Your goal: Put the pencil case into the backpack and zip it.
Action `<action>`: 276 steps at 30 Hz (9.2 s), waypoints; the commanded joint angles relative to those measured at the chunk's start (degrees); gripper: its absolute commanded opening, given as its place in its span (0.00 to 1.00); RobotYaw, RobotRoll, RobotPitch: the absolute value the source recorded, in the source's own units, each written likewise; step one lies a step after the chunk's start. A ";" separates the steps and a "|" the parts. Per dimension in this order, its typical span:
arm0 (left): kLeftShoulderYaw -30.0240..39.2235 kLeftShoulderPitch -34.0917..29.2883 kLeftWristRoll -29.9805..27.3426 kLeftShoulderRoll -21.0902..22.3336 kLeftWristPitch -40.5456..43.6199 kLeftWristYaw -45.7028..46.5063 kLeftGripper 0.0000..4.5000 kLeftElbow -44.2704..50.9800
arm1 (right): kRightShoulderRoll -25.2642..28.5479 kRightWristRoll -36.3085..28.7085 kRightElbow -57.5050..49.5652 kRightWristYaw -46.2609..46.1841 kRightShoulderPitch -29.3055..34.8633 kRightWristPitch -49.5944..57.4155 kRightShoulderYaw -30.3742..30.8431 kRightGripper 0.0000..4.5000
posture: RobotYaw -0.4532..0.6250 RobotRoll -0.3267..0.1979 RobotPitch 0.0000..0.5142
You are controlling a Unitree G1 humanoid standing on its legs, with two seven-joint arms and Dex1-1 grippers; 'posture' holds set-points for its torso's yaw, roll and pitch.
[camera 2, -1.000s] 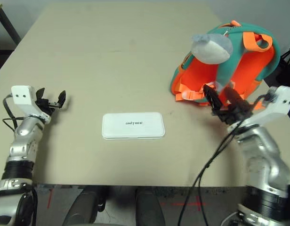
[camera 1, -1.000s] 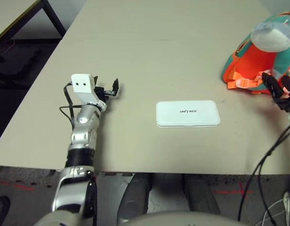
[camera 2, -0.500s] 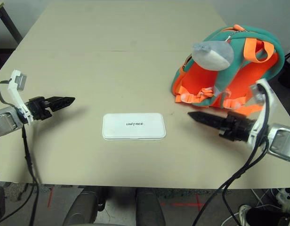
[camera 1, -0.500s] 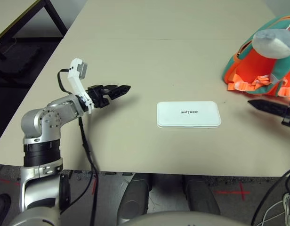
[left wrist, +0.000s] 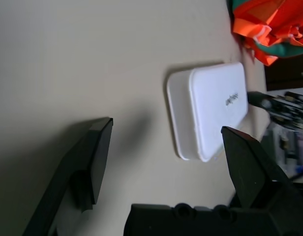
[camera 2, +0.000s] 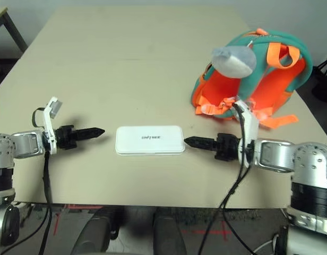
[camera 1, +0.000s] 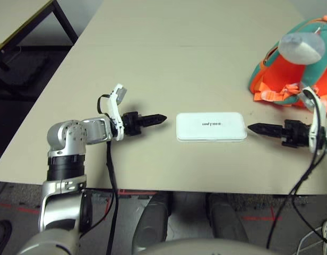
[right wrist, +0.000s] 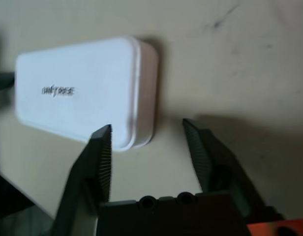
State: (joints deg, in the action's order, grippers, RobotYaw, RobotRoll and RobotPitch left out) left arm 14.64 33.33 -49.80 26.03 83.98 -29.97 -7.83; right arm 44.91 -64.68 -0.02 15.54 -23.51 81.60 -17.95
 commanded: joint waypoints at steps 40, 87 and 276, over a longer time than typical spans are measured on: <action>-4.76 0.27 5.26 -6.72 0.72 -3.41 0.92 -5.03 | -13.87 21.05 -5.94 4.09 -7.63 1.81 9.68 0.00 | 0.53 0.62 0.34; -12.71 4.87 11.21 -2.91 -17.08 -12.61 0.32 -11.26 | -10.23 41.44 -24.68 -12.49 -6.37 -9.98 -12.50 1.00 | 0.39 0.62 0.29; -23.49 51.93 40.96 -21.77 -58.01 -47.00 0.72 -41.07 | -3.65 15.32 -39.58 -0.76 21.84 -25.38 -15.47 0.03 | 0.20 0.62 0.26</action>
State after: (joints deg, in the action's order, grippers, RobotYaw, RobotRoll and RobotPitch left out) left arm -10.05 85.42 -7.81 3.36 25.08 -77.05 -50.96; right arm 40.71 -49.34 -40.22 13.80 -1.67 56.67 -34.51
